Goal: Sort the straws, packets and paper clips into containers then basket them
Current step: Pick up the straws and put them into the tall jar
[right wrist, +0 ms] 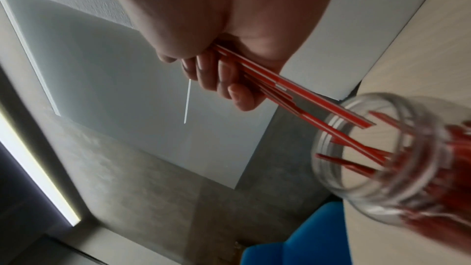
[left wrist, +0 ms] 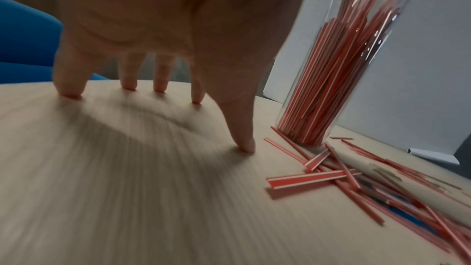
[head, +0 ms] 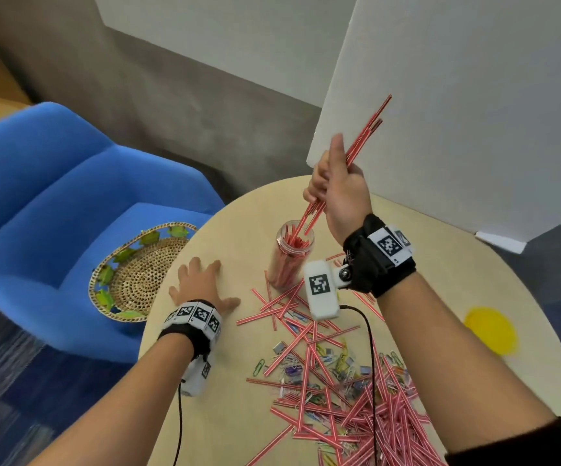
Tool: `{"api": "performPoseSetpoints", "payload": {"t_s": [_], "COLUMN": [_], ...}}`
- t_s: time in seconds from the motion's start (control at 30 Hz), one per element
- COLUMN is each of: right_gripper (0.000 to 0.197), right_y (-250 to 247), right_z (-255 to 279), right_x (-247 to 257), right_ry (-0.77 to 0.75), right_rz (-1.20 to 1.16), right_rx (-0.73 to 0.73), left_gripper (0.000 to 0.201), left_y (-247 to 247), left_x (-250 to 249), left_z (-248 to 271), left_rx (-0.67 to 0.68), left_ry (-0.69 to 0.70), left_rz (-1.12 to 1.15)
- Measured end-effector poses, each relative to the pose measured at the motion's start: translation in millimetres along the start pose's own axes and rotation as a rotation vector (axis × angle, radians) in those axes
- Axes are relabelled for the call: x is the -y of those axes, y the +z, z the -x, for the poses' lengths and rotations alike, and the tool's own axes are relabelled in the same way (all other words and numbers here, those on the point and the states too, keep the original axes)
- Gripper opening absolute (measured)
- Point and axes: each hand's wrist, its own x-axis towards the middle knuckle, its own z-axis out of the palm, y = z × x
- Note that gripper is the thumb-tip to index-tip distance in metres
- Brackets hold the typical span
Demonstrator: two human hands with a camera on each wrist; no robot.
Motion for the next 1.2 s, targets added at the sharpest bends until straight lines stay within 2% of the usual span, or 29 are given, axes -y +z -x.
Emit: {"api": "performPoseSetpoints", "payload": {"t_s": [0.17,0.3,0.47,0.53,0.6,0.67,0.8,0.87,0.93,1.0,1.1,1.2], "right_gripper": [0.055,0.054,0.023,0.012,0.008,0.011,0.013,0.01,0.004,0.006,0.008,0.009], "right_y": [1.9,-3.1,-22.4,-30.3,-38.1,-40.0,-26.3,-23.1,-24.8,-26.7,-22.1,-16.9], "right_z": [-2.4,1.2,9.0,11.4,12.9,12.9,10.7,12.1,13.2,11.5,6.4,6.3], "right_x": [-27.7,-44.6,-58.9,-51.1,-37.7,-26.2,-22.5,-17.7,-9.1,-2.6,-7.7,-22.1], "right_ry": [0.019,-0.018,-0.212,-0.231,-0.248,-0.221,-0.127,-0.139,-0.137,-0.126,-0.154,-0.126], "right_rz": [0.221,0.432,0.781,0.805,0.795,0.824,1.108,1.063,0.905,0.873,1.133,1.339], "right_rx": [0.057,0.132,0.155,0.129,0.104,0.115,0.312,0.295,0.238,0.21,0.25,0.406], "left_gripper": [0.1,0.103,0.104,0.105,0.105,0.105,0.106,0.106,0.106,0.106,0.106,0.106], "left_y": [4.0,6.3,6.5,6.4,6.3,6.6,6.6,5.8,4.5,3.9,3.4,1.3], "left_x": [-6.7,-6.3,-5.7,-6.3,-6.7,-6.8,-7.1,-7.0,-6.5,-6.2,-6.1,-6.1], "left_z": [-4.2,-4.3,-4.2,-3.9,-3.5,-3.5,-2.5,-2.5,-2.0,-1.4,-1.0,0.1], "left_rx": [0.093,0.099,0.094,0.092,0.087,0.086,0.088,0.094,0.109,0.118,0.117,0.129], "left_ry": [-0.031,-0.03,-0.028,-0.028,-0.028,-0.03,-0.03,-0.029,-0.031,-0.034,-0.028,-0.027], "left_rz": [0.006,-0.006,-0.007,-0.006,-0.01,-0.013,-0.014,-0.011,-0.002,0.001,0.007,0.007]}}
